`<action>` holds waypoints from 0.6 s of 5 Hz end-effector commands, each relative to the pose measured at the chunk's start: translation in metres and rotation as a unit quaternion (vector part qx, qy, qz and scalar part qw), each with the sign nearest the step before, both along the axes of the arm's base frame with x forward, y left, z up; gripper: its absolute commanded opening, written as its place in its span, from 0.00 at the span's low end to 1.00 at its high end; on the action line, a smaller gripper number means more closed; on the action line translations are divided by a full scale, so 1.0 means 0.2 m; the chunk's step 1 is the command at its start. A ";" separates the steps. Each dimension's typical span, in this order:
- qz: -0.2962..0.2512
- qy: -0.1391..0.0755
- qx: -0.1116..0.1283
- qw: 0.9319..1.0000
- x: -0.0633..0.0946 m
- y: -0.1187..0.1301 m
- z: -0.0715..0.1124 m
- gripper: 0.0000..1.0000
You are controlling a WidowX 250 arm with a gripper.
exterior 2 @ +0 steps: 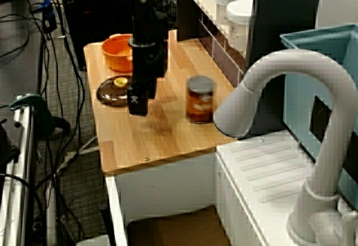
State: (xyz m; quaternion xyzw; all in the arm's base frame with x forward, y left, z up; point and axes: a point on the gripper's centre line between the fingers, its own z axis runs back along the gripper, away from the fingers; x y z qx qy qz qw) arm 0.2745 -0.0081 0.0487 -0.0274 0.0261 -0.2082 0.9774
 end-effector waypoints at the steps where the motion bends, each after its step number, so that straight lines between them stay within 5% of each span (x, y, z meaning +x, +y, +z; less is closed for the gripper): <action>1: 0.006 -0.022 -0.020 1.000 0.00 0.11 0.18 1.00; 2: 0.014 -0.024 -0.028 0.999 -0.02 0.17 0.23 1.00; 3: 0.053 -0.039 -0.011 0.998 -0.03 0.27 0.29 1.00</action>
